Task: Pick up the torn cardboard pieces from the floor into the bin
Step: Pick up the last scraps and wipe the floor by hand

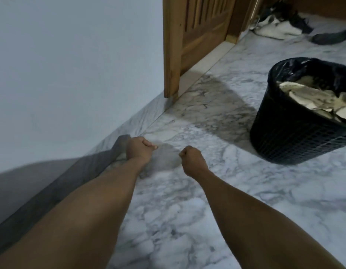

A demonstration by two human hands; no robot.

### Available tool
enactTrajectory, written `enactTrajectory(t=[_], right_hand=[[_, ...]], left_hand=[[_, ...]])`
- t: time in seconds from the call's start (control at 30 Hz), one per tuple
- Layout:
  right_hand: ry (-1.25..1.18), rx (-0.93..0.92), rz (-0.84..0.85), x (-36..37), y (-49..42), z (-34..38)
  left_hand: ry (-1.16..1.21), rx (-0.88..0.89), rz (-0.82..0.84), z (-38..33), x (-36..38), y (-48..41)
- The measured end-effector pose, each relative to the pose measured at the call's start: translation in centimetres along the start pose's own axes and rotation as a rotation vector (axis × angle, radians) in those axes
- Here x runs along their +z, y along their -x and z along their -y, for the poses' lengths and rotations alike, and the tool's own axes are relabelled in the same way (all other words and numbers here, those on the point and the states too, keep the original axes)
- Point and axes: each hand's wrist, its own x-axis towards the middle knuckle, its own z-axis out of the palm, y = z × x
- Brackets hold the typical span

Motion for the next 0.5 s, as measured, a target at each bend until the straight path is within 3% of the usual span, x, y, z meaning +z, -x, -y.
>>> enactTrajectory(t=[0.17, 0.33, 0.5], right_hand=[[-0.005, -0.042, -0.271, -14.1, -0.5, 0.3], [0.02, 0.011, -0.592, -28.5, 2.0, -1.4], [-0.083, 0.117, -0.837, -37.3, 5.8, -8.0]], left_hand=[[0.304, 0.126, 0.154, -13.7, 4.6, 1.1], [0.322, 0.396, 0.248, -29.5, 9.1, 7.4], [0.262, 0.616, 0.255, -37.0, 14.7, 15.6]])
